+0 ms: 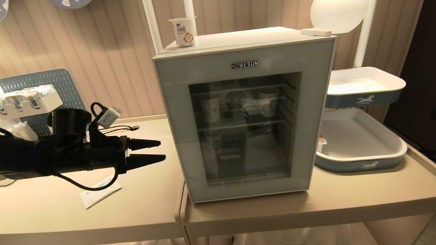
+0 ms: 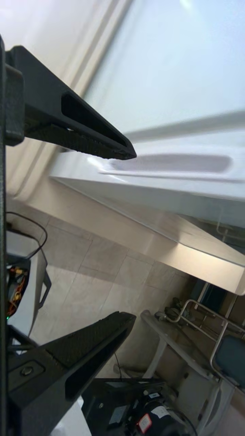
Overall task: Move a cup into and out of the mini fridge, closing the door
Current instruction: Open the freezer door
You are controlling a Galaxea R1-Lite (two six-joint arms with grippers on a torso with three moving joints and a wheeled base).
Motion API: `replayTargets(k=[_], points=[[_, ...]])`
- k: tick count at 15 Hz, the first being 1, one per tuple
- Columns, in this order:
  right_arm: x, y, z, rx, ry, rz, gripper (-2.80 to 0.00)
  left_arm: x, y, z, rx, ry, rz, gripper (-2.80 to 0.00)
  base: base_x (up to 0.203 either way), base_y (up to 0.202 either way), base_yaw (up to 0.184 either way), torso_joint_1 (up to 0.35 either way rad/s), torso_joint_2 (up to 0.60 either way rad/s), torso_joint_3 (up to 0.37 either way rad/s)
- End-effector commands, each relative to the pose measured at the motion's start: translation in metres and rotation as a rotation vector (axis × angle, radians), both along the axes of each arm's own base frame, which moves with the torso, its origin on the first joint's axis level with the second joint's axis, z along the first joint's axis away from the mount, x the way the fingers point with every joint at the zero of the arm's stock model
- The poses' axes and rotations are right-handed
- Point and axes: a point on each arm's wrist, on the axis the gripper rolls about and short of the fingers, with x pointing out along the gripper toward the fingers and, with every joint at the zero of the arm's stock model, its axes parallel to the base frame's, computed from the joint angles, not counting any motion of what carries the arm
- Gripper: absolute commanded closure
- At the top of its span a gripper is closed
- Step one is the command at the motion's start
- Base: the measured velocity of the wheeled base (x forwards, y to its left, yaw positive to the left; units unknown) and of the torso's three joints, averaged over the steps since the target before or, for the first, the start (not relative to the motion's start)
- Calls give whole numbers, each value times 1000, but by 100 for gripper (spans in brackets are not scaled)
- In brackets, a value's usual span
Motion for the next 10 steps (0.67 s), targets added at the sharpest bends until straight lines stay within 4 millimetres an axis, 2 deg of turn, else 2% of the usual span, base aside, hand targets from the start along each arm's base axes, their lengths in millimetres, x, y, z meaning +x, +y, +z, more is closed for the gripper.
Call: replayTargets(k=[1,5,10], points=[[0,0,0,0,0,0,0,4,-10,-3,-8,-8,-29,-280,0,0,0,0,0,0],[0,0,0,0,0,-1,0,18,-29,-11,-47,-51,-53,-280,0,0,0,0,0,0],[0,0,0,0,2,2,0,27,-34,-16,-73,-72,-8,-280,0,0,0,0,0,0]])
